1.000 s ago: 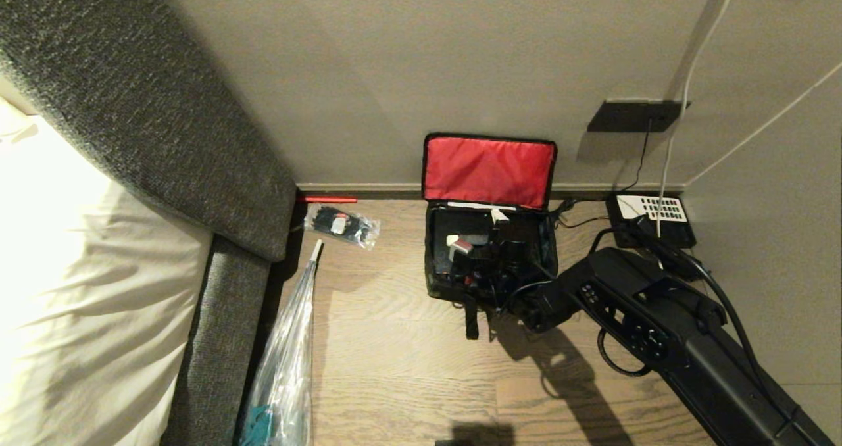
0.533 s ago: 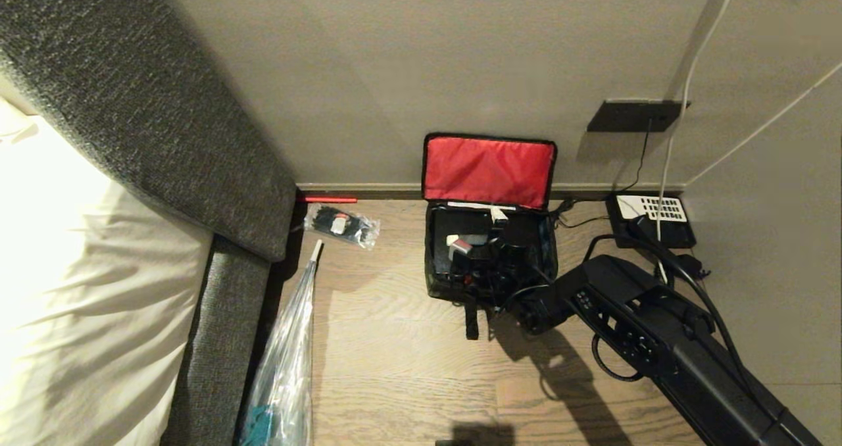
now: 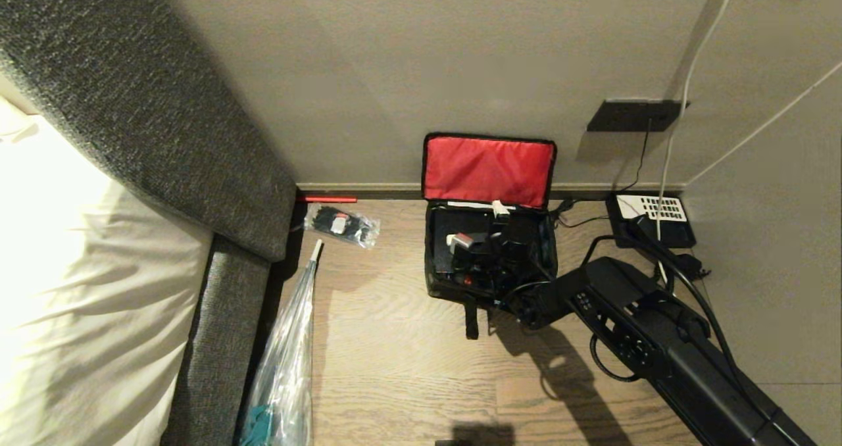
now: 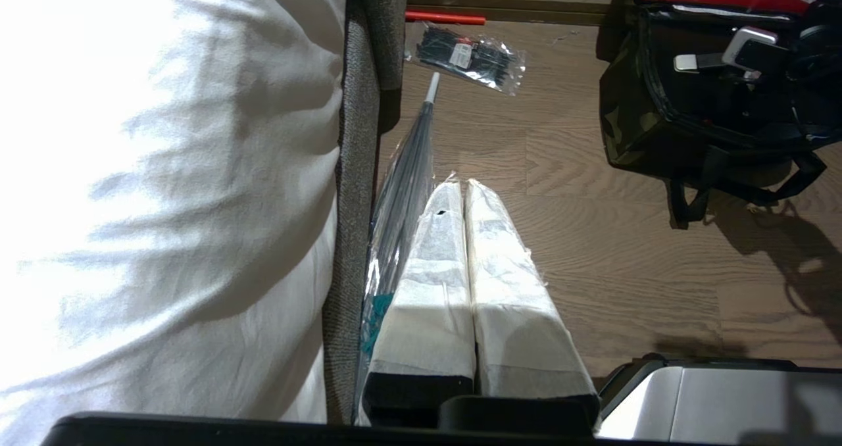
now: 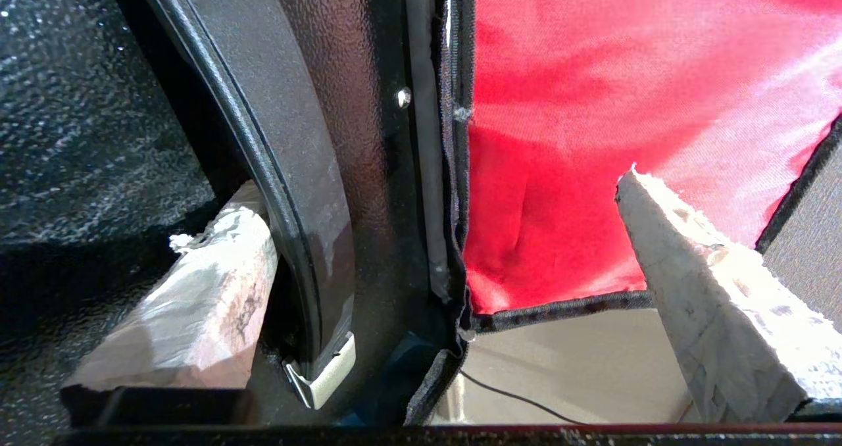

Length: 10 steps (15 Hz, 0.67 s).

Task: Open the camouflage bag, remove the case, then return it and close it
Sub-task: Grip the handle

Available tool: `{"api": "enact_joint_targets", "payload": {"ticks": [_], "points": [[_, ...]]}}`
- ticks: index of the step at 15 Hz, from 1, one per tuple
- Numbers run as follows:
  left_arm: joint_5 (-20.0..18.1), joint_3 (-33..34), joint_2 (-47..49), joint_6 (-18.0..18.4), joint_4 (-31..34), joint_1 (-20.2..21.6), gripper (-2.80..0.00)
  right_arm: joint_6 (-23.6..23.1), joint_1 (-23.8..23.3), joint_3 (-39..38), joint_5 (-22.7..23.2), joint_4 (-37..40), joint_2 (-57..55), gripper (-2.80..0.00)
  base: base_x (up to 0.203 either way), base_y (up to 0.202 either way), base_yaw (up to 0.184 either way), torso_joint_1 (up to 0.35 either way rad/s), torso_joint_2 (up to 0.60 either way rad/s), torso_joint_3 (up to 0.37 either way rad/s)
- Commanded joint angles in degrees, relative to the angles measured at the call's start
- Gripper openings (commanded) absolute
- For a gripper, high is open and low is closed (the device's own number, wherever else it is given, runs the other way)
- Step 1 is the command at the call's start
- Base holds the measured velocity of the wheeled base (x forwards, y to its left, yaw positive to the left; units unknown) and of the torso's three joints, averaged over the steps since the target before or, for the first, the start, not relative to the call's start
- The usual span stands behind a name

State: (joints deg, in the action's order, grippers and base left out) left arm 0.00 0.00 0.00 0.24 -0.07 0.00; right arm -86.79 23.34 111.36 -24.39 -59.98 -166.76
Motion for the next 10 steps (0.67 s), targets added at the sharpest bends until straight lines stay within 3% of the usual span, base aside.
{"api": "enact_joint_targets", "payload": {"ticks": [1, 4, 5, 10], "points": [[0.00, 0.00, 0.00, 0.02, -0.01, 0.00, -2.80, -0.39, -0.24, 0.07, -0.30, -0.23, -0.85, 0.00, 0.000, 0.000, 0.000, 0.000, 0.00, 0.000], [0.00, 0.00, 0.00, 0.02, -0.01, 0.00, -2.80, -0.73, -0.75, -0.01, 0.47, -0.07, -0.86, 0.00, 0.000, 0.000, 0.000, 0.000, 0.00, 0.000], [0.00, 0.00, 0.00, 0.02, -0.01, 0.00, -2.80, -0.63, -0.76, 0.00, 0.05, 0.47, -0.87, -2.80, 0.000, 0.000, 0.000, 0.000, 0.00, 0.000], [0.00, 0.00, 0.00, 0.02, -0.01, 0.00, -2.80, 0.13, -0.67, -0.08, -0.39, -0.56, -1.29, -2.80, 0.000, 0.000, 0.000, 0.000, 0.00, 0.000]]}}
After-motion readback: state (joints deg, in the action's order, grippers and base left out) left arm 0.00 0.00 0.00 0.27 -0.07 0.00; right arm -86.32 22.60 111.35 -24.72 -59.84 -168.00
